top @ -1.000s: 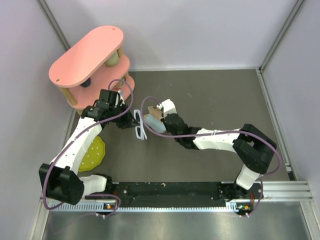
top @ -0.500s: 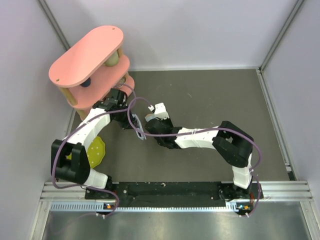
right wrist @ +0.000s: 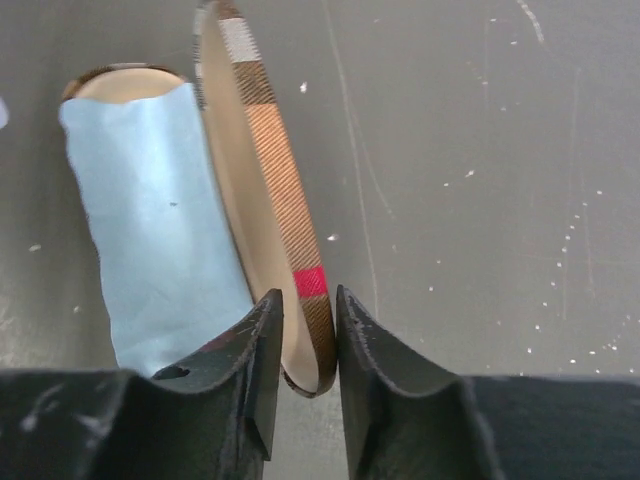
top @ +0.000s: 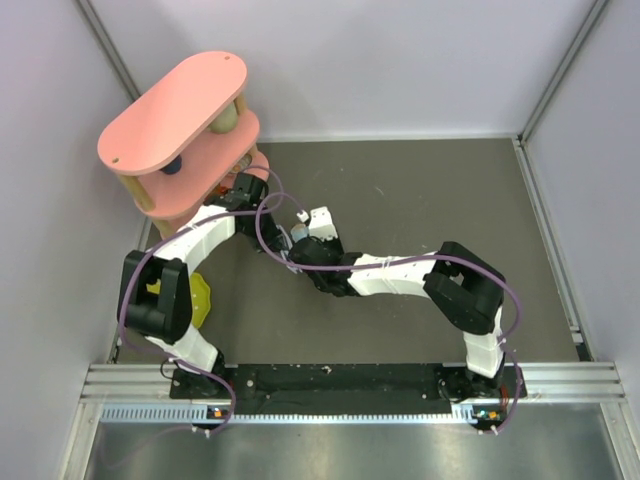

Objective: Organize the sunglasses

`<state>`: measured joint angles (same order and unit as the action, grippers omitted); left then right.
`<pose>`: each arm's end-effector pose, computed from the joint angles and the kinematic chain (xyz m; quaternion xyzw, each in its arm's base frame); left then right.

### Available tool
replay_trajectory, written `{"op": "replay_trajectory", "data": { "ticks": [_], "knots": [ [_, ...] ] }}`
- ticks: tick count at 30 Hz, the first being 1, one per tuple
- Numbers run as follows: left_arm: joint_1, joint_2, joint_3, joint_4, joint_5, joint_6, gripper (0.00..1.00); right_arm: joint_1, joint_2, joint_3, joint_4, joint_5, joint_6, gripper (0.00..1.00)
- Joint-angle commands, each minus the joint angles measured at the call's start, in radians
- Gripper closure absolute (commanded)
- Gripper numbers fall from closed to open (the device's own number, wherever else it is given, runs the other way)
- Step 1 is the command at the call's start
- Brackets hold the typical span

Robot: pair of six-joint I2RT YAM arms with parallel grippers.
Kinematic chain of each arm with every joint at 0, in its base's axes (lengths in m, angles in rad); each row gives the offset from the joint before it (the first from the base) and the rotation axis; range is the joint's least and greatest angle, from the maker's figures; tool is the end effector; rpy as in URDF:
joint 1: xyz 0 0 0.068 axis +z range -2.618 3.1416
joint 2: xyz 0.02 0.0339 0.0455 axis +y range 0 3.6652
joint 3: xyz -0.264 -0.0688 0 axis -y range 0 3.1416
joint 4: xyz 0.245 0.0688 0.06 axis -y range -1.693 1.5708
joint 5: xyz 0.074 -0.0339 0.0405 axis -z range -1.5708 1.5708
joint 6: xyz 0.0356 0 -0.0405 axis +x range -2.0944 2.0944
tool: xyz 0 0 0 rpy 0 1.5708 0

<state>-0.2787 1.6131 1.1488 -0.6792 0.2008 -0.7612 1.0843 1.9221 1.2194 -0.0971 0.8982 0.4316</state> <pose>0.3078 -0.0955 0.2221 -0.2117 0.9493 -0.1898 0.1344 0.2133 0.3438 0.1798 -0.1130 0.8430 -0.0593 0.5226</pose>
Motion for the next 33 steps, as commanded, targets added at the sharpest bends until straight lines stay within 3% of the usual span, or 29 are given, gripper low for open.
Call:
{"op": "replay_trajectory", "data": {
  "ticks": [1,12,19,25,33],
  "knots": [
    [-0.002,0.007,0.046,0.052,0.003,-0.015,1.0,0.008,-0.017,0.012,0.042,-0.111,0.01,0.7],
    [-0.002,0.034,0.06,0.07,0.009,-0.004,1.0,-0.021,-0.052,-0.017,0.077,-0.303,0.01,0.52],
    [-0.002,0.059,0.069,0.072,0.012,0.031,1.0,-0.075,-0.054,0.006,0.056,-0.383,0.048,0.5],
    [-0.002,0.091,0.074,0.059,0.015,0.066,1.0,-0.118,-0.087,0.012,0.028,-0.429,0.084,0.37],
    [-0.002,0.126,0.066,0.059,0.009,0.091,1.0,-0.176,-0.095,0.048,-0.013,-0.521,0.15,0.33]
  ]
}}
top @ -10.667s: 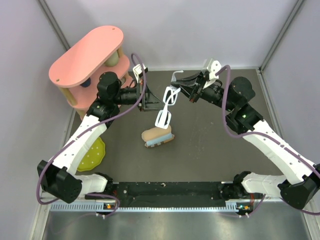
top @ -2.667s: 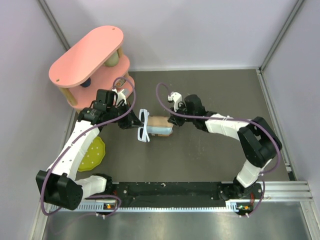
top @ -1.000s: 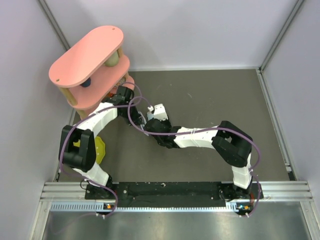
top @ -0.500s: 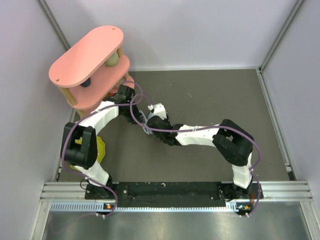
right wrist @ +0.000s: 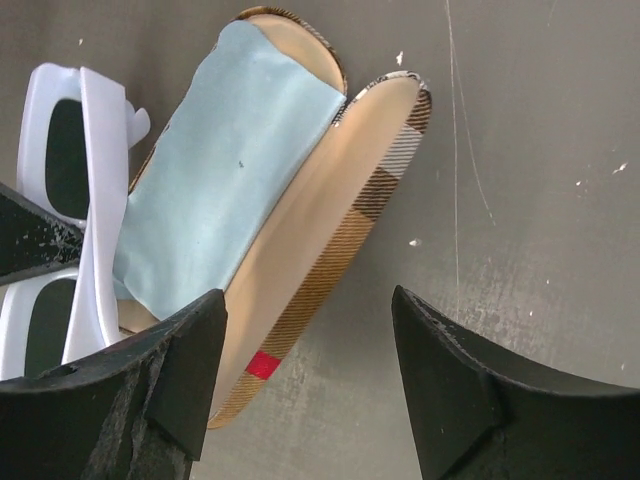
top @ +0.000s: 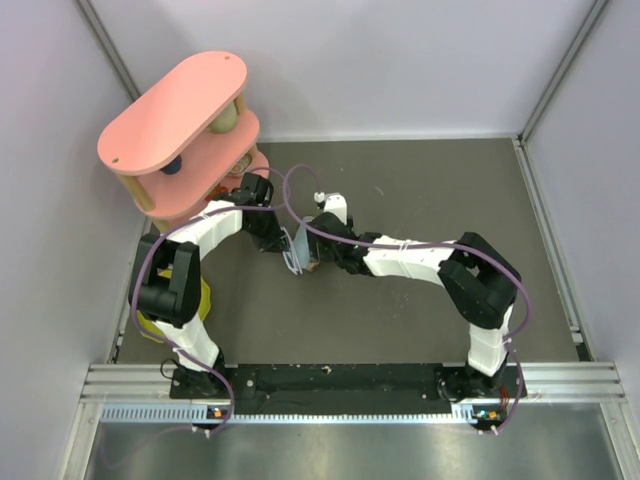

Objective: Organize the sunglasses

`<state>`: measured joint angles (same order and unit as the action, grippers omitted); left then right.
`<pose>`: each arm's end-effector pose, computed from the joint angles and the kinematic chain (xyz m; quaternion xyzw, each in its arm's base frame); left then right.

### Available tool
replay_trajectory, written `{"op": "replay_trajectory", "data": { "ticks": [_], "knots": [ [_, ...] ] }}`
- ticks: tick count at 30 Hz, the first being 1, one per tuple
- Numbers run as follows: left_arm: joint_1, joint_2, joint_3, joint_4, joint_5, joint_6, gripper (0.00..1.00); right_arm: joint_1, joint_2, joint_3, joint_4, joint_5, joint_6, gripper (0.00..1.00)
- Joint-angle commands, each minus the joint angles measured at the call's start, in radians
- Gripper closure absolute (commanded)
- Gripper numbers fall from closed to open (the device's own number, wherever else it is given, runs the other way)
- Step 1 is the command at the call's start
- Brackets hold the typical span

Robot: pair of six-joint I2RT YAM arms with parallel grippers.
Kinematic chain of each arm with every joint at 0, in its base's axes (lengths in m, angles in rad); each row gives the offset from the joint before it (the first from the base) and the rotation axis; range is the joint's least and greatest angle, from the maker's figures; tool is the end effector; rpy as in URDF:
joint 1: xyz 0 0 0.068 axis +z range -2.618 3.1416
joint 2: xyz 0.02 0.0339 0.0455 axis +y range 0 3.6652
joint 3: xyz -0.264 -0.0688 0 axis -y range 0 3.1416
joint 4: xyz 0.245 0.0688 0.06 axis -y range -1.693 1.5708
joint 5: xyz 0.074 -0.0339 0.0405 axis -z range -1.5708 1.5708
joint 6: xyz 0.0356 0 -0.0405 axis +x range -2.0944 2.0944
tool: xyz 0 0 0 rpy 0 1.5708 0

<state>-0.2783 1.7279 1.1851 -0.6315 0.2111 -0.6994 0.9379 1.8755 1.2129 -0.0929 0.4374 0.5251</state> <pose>0.3288 -0.1017 0.1987 -0.1835 0.9578 -0.1832 0.1244 0.2527 0.3189 0.1891 -0.0995 0.8948 0.1103 0.4211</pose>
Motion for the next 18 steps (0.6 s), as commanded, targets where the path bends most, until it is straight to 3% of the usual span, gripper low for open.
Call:
{"op": "replay_trajectory", "data": {
  "ticks": [1,12,18],
  "knots": [
    [-0.002,0.012,0.03,0.013,-0.001,0.031,1.0,-0.048,-0.046,0.065,-0.021,-0.077,0.062,0.34],
    [-0.002,0.024,0.008,0.023,0.019,0.034,1.0,-0.126,0.062,0.227,-0.149,-0.212,0.105,0.46],
    [-0.002,0.022,0.002,0.03,0.024,0.037,1.0,-0.126,0.09,0.272,-0.218,-0.215,0.102,0.45]
  ]
}}
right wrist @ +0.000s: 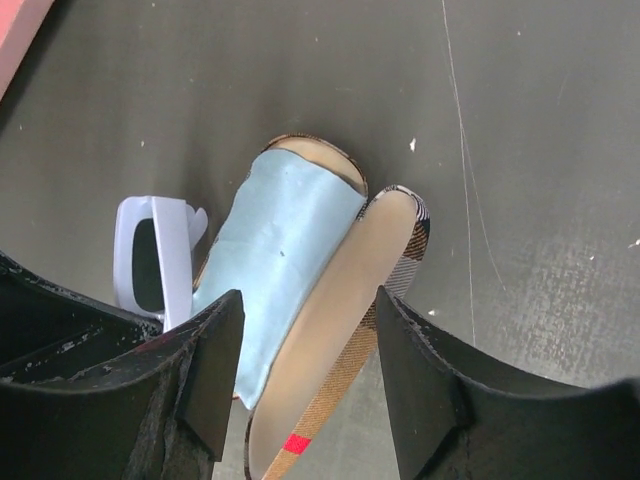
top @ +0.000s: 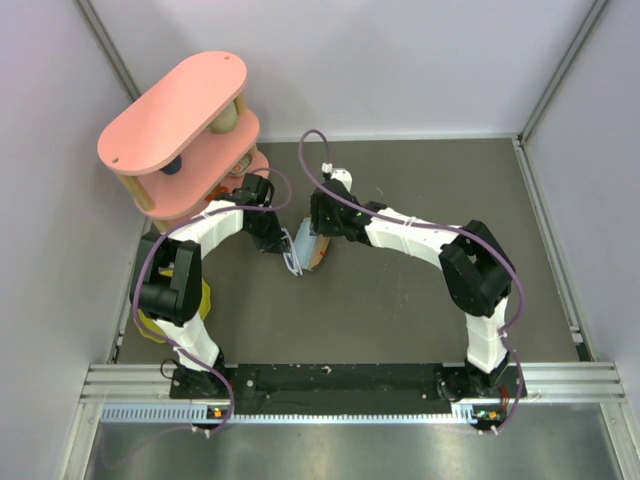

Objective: Organize the sunglasses

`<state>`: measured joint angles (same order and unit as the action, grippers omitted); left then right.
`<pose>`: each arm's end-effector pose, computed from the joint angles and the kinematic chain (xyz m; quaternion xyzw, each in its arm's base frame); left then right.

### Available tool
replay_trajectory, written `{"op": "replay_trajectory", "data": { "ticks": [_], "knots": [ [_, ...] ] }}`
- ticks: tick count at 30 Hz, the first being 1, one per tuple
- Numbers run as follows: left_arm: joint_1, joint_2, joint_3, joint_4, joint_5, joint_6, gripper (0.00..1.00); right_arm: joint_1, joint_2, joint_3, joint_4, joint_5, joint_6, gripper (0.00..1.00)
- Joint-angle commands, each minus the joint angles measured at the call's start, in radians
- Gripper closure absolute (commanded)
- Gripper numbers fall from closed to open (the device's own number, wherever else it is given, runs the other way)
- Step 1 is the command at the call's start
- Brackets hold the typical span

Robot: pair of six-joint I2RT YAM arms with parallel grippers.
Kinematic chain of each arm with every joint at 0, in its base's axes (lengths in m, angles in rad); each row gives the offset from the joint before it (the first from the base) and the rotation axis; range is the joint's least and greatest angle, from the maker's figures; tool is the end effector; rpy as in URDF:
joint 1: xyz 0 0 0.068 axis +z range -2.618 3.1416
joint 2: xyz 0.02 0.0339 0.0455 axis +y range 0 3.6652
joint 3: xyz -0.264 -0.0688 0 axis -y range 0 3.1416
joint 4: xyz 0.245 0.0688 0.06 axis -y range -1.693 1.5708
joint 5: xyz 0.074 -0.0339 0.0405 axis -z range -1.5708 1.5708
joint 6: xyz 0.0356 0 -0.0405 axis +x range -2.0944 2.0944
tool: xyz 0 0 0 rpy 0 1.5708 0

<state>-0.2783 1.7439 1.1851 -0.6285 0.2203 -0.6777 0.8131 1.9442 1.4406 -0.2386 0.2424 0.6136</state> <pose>0.3303 -0.1025 0.1937 -0.1730 0.9605 -0.1830 0.1185 0.3085 0.3136 0.2203 -0.0421 0.9090 0.1778 0.3746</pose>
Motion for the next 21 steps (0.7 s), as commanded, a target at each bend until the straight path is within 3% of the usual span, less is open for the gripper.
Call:
{"op": "replay_trajectory", "data": {
  "ticks": [1,6,11,15,21],
  "knots": [
    [-0.002,0.008,0.001,0.027,0.013,0.017,1.0,-0.003,0.013,0.034,-0.074,0.009,0.014,0.43],
    [-0.002,0.014,-0.01,0.035,0.016,0.018,1.0,-0.003,-0.033,0.012,-0.062,0.067,0.002,0.33],
    [-0.002,0.028,-0.021,0.044,0.022,0.02,1.0,-0.011,-0.044,-0.006,-0.067,0.035,0.014,0.32],
    [-0.002,0.031,-0.021,0.049,0.024,0.02,1.0,-0.015,-0.022,-0.028,-0.076,-0.023,0.054,0.41],
    [-0.002,0.032,-0.021,0.058,0.042,0.018,1.0,-0.017,-0.008,-0.016,-0.097,-0.066,0.074,0.47]
  ]
}}
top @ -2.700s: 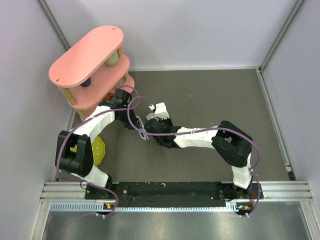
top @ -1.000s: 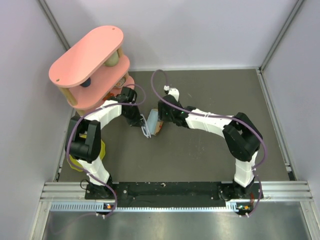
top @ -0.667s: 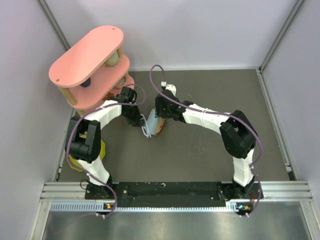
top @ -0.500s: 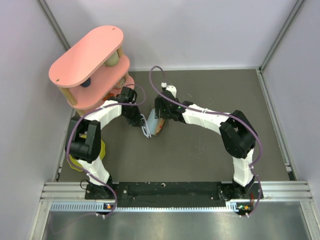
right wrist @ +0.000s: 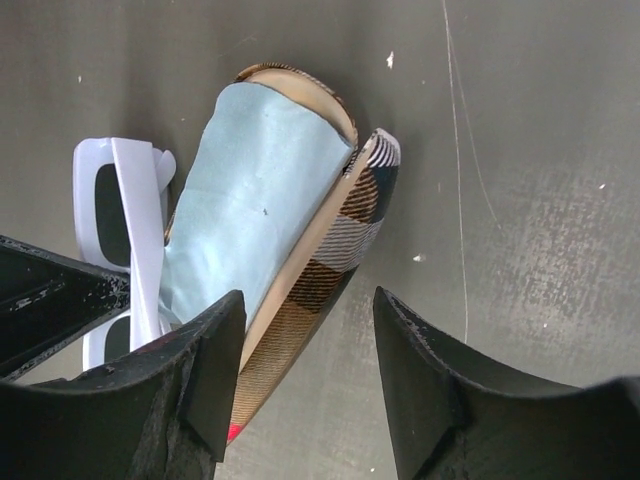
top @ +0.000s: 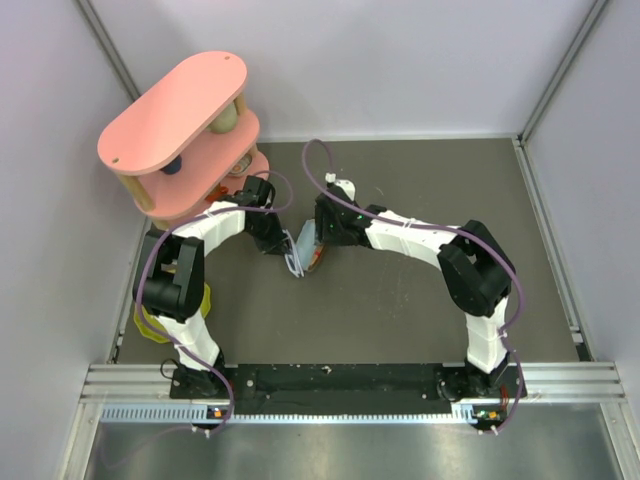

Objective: Organize the sunglasses

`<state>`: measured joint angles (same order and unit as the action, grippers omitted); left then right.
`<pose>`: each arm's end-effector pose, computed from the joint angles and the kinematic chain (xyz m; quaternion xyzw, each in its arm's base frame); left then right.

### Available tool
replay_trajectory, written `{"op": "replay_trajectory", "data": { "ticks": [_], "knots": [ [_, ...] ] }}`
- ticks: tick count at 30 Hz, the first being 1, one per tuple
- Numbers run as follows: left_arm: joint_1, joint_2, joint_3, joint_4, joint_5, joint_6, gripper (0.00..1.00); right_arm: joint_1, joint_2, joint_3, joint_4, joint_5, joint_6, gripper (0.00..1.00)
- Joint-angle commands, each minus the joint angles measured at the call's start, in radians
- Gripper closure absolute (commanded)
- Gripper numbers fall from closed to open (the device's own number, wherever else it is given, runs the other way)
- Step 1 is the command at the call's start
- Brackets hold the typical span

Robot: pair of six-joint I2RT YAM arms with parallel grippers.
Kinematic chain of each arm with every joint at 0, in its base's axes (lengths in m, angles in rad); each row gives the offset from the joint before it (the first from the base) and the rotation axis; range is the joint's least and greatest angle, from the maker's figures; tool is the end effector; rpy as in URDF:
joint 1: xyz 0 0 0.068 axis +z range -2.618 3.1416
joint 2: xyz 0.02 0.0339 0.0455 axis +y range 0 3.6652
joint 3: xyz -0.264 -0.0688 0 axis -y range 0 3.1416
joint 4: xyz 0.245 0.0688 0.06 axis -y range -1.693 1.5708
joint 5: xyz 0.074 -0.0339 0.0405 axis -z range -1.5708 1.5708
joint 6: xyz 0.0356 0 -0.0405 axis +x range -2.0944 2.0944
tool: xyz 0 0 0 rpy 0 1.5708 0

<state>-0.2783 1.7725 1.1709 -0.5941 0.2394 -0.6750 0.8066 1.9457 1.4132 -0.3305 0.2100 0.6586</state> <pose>0.3329 -0.1039 0.1819 -0.1704 0.9607 -0.1892 0.1107 0.3022 0.3045 0.2038 -0.0327 0.9330 0.1574 0.3220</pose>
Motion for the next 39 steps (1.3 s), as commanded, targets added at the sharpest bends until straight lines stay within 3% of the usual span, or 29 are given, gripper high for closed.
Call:
{"op": "replay_trajectory", "data": {
  "ticks": [1,14,24,39],
  "knots": [
    [-0.002,0.002,-0.007,0.025,0.026,0.014,1.0,-0.01,-0.008,0.018,-0.008,-0.035,0.029,0.47],
    [-0.002,-0.013,0.03,0.008,0.047,0.038,1.0,-0.014,0.055,0.173,-0.171,0.025,-0.057,0.76],
    [-0.002,-0.054,0.142,-0.085,0.034,0.123,1.0,-0.014,0.05,0.207,-0.225,0.068,-0.12,0.81],
    [-0.035,-0.123,0.105,-0.056,0.066,0.127,1.0,0.003,0.078,0.256,-0.246,0.058,-0.137,0.92]
  ]
}}
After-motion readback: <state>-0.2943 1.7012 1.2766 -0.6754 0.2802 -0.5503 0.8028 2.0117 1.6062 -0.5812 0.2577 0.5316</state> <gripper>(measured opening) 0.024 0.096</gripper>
